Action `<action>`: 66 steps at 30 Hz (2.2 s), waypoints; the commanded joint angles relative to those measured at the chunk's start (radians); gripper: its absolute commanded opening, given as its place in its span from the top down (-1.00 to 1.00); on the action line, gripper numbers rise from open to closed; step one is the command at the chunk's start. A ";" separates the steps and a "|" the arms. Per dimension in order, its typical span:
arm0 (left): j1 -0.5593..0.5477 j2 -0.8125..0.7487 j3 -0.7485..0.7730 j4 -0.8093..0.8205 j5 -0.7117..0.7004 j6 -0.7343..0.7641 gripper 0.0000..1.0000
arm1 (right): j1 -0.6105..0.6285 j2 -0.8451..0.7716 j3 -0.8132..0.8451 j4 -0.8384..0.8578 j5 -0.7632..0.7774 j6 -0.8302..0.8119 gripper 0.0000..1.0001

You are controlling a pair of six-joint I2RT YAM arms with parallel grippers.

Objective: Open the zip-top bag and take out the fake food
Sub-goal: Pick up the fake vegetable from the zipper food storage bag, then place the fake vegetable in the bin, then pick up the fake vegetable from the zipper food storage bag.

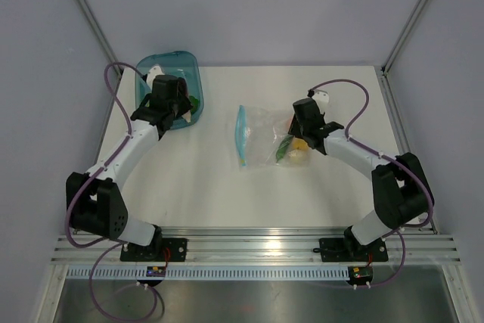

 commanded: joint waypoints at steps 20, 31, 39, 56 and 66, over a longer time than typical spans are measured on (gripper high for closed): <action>0.184 0.262 0.236 0.118 -0.056 -0.049 0.25 | -0.005 -0.128 -0.032 0.079 -0.116 0.037 -0.83; 0.226 0.308 0.206 0.148 -0.032 -0.101 -0.12 | -0.005 -0.151 -0.051 0.100 -0.151 0.049 -0.84; 0.235 0.307 0.186 0.155 -0.020 -0.115 -0.69 | -0.005 -0.154 -0.054 0.108 -0.156 0.045 -0.84; 0.267 0.163 0.135 0.047 0.134 -0.231 -0.97 | -0.004 -0.155 -0.054 0.106 -0.162 0.037 -0.84; 0.171 0.013 -0.064 0.125 0.229 -0.332 -0.75 | -0.005 -0.155 -0.057 0.105 -0.143 0.026 -0.84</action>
